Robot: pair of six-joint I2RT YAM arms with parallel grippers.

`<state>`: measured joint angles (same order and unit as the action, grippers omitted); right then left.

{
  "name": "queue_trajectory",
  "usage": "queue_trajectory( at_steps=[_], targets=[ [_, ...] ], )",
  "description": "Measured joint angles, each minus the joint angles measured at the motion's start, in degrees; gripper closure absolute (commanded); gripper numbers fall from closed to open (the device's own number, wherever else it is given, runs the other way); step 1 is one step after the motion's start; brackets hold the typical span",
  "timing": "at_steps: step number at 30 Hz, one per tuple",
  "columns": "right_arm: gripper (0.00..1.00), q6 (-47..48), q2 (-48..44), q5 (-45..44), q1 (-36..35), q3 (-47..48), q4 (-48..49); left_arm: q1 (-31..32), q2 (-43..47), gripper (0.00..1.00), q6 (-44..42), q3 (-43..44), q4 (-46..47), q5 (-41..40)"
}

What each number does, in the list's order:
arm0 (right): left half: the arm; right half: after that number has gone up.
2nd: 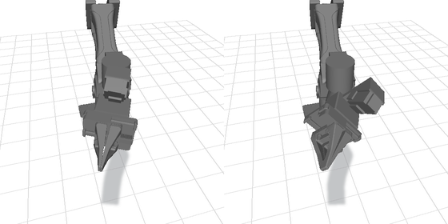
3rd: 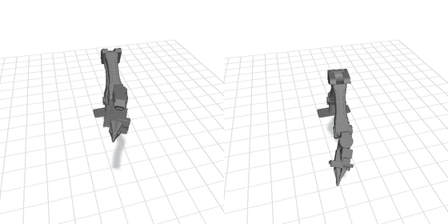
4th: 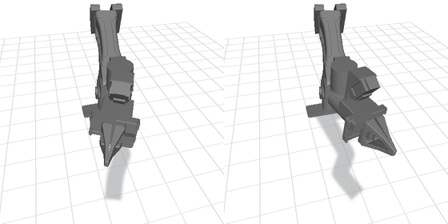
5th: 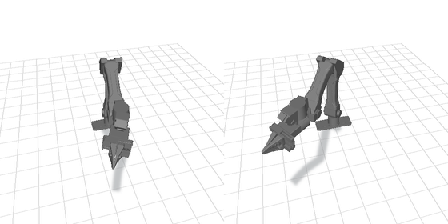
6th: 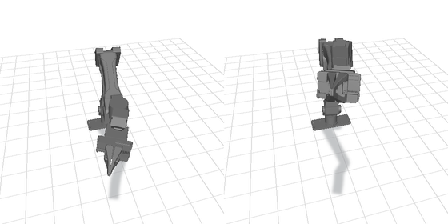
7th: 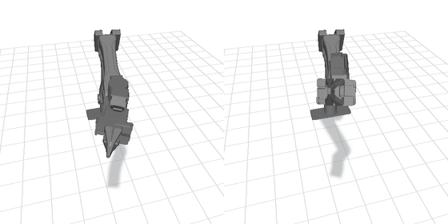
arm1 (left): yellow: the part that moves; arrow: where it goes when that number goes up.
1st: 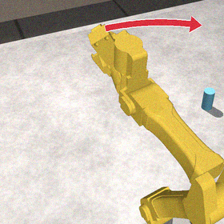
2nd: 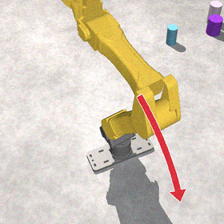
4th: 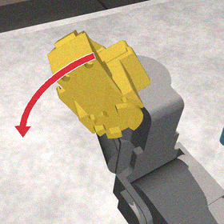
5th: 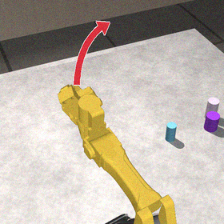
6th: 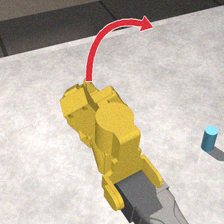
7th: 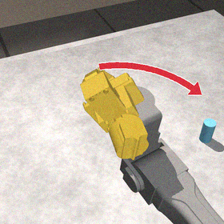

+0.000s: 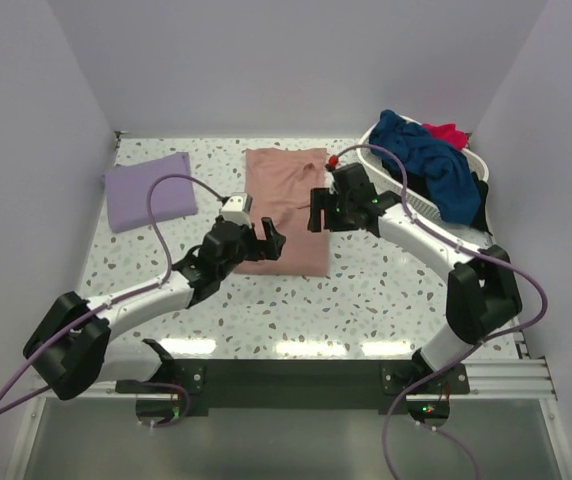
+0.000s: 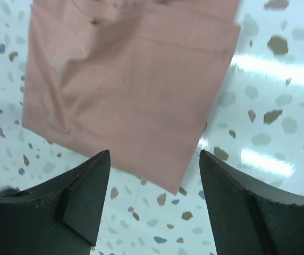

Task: Fold and stack the t-shirts
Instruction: Fold the tshirt

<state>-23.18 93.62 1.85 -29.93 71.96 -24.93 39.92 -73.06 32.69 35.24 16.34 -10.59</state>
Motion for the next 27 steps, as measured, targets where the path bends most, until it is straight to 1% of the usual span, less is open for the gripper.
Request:
queue_trajectory(
  at_steps=[1, 5, 6, 8, 9, 13, 23, 27],
  targets=[
    [0.28, -0.24, -1.09, 0.59, 0.0, -2.25, 0.09, -0.68, 0.2, 0.04, -0.44, 0.33, -1.16, -0.55],
    [0.29, -1.55, -2.99, 2.4, 0.0, -9.09, 0.59, -6.01, -0.55, 0.08, -0.9, 0.15, -5.68, -0.24],
    [0.29, -1.92, -3.04, 2.86, 0.0, -10.49, 0.59, -7.65, -0.9, 0.11, -0.92, -0.15, -6.62, -0.13],
    [0.3, -2.47, -3.04, 3.87, 0.0, -12.24, 0.98, -9.4, -1.38, 0.14, -0.92, -0.55, -7.96, -0.09],
    [0.3, -2.75, -3.04, 4.22, 0.0, -12.94, 1.31, -9.73, -1.73, 0.16, -0.94, -0.72, -8.46, -0.02],
    [0.32, -3.8, -3.04, 5.86, -0.07, -15.17, 3.41, -9.79, -3.8, 0.2, -0.9, -1.2, -9.27, 1.33],
    [0.34, -5.46, -2.08, 7.19, -1.25, -18.86, 7.34, -9.79, -5.16, 0.23, -0.76, -3.39, -11.47, 1.84],
    [0.36, -5.77, -0.07, 7.34, -1.25, -18.99, 8.98, -9.79, -5.16, 0.27, -0.55, -4.24, -11.37, 1.86]
  ],
)
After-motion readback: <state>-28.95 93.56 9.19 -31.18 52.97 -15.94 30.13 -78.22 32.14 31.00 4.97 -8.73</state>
